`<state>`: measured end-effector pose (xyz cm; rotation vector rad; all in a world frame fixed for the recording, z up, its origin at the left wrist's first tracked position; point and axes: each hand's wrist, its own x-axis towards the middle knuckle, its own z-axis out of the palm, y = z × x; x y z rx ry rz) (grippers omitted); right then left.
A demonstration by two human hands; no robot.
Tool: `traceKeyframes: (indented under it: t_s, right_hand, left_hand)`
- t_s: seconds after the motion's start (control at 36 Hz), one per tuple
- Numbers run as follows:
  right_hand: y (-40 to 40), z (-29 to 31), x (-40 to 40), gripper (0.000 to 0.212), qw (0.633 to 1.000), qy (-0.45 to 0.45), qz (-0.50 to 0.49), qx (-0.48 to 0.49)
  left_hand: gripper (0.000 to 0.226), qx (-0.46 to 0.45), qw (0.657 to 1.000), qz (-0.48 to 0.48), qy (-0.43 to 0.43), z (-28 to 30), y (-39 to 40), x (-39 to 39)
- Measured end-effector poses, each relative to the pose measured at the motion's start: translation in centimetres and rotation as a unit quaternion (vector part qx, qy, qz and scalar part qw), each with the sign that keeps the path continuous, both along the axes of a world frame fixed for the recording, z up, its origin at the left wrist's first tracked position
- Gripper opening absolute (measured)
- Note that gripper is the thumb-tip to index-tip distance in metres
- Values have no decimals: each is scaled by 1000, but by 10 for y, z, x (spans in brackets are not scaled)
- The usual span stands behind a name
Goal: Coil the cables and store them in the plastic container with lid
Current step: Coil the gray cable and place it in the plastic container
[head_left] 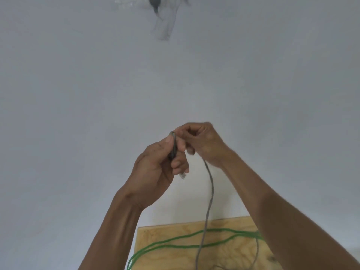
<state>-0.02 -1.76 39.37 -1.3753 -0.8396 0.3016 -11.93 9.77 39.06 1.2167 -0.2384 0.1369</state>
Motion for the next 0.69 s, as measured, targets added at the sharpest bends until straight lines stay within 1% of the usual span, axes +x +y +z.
traceKeyframes:
  t_s: [0.11,0.17,0.28,0.33,0.42,0.47,0.53,0.56,0.64,0.69]
  right_hand:
    - [-5,-30,-23,37,999,6,15,-34]
    - [-8,-37,-34,42,999,4,2,-52]
    - [-12,-44,-42,36,996,-40,-46,-69]
    - [-17,-44,-42,34,990,-90,-66,-91]
    - [-21,-40,-43,37,976,-155,-99,-121]
    - [-23,-38,-46,29,968,-178,-119,-128]
    - [-25,-34,-47,21,964,-193,-122,-139]
    - [-26,-32,-48,20,960,-201,-119,-152]
    - [-29,-26,-53,20,943,-234,-104,-213]
    - [-27,-25,-57,21,933,-249,-86,-247]
  left_hand:
    - [32,4,999,7,-36,13,3,2]
    - [28,10,999,27,-44,16,6,3]
    - [28,16,996,75,-46,21,7,5]
    - [31,11,995,82,-48,20,5,6]
    - [37,19,994,101,-45,17,3,10]
    - [34,49,990,121,-49,14,2,11]
    - [31,84,985,141,-51,11,3,12]
    - [32,83,985,146,-47,9,3,12]
    - [41,30,989,146,-24,2,6,13]
    - [38,34,987,157,-27,-1,5,12]
